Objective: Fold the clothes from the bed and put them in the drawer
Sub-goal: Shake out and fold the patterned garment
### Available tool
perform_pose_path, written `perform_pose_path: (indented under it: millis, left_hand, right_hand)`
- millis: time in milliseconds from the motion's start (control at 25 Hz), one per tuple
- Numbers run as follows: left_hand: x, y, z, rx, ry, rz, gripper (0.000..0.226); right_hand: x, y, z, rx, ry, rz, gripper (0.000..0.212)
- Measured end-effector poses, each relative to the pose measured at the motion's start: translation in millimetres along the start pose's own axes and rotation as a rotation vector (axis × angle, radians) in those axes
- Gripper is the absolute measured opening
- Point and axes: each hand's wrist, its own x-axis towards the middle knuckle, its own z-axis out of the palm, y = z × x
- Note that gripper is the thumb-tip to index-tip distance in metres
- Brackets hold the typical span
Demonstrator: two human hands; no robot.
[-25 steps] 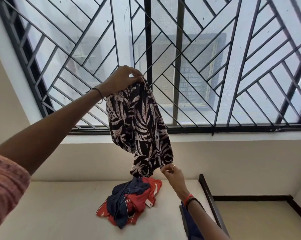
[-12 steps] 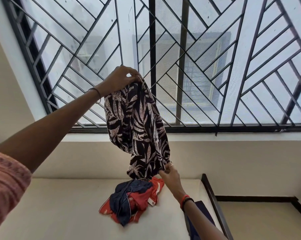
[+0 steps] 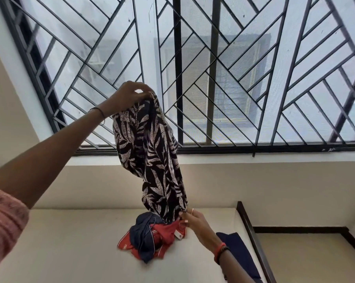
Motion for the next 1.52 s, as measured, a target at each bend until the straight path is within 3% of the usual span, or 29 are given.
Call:
perform_pose_path:
  millis: [160, 240, 360, 440, 520, 600, 800, 920, 1040, 1120, 1200, 1280, 1400, 1440, 1520]
  left_hand:
    - [0.2, 8.3, -12.8, -0.1, 0.011, 0.035, 0.018]
    - [0.9, 13.6, -18.0, -0.121, 0.019, 0.049, 0.016]
    - [-0.1, 20.7, -21.9, -0.133, 0.011, 0.072, 0.012]
    - [0.1, 21.3, -21.0, -0.153, 0.004, 0.078, 0.012]
    - [-0.6, 20.6, -19.3, -0.162, -0.014, 0.066, 0.016]
    - [-3.0, 18.2, -19.1, -0.139, -0.036, 0.057, 0.019]
    - [-9.4, 6.9, -26.6, -0.11, -0.049, 0.027, 0.014]
    - [-12.7, 1.1, -31.0, -0.085, -0.054, 0.004, 0.01]
    - [-13.2, 3.3, -29.3, -0.085, -0.061, -0.01, 0.01]
    - [-12.0, 7.7, -25.1, -0.077, -0.079, -0.01, 0.012]
    - [-10.4, 10.7, -20.2, -0.072, -0.099, -0.007, 0.014]
    - [-8.5, 11.3, -14.9, -0.073, -0.106, -0.002, 0.015]
    - [-5.0, 13.9, -8.8, -0.073, -0.092, -0.002, 0.02]
    - [-3.8, 15.4, -7.0, -0.07, -0.082, 0.003, 0.02]
    - [-2.0, 19.7, -3.4, -0.068, -0.064, 0.012, 0.019]
  right_hand:
    - [16.0, -9.6, -9.7, 0.206, 0.203, 0.049, 0.029]
    - [25.0, -11.3, -16.9, 0.188, 0.256, 0.1, 0.02]
    - [22.5, -13.5, -14.8, -0.053, 0.022, 0.159, 0.044]
    - [21.3, -11.2, -9.9, -0.089, -0.082, 0.126, 0.052]
    - [23.6, -13.5, -4.9, -0.033, -0.102, 0.092, 0.046]
    - [27.9, -14.6, -4.5, 0.091, -0.087, 0.114, 0.027]
    - [10.5, -1.8, -30.8, 0.127, -0.06, 0.12, 0.053]
    - [-4.0, 0.1, -45.8, 0.204, -0.024, 0.088, 0.039]
    - [-13.7, -16.8, -54.0, -0.009, -0.032, 0.107, 0.028]
    - [-8.5, -25.7, -57.7, -0.276, 0.074, 0.13, 0.026]
    - [3.8, -25.9, -58.2, -0.413, 0.382, 0.108, 0.023]
    - [10.9, -21.5, -54.2, -0.237, 0.624, 0.111, 0.021]
    - [14.3, -7.7, -32.3, 0.14, 0.628, 0.09, 0.015]
    - [11.6, -4.9, -23.6, 0.118, 0.598, 0.077, 0.025]
    - [3.7, -4.5, -4.5, 0.02, 0.498, 0.037, 0.084]
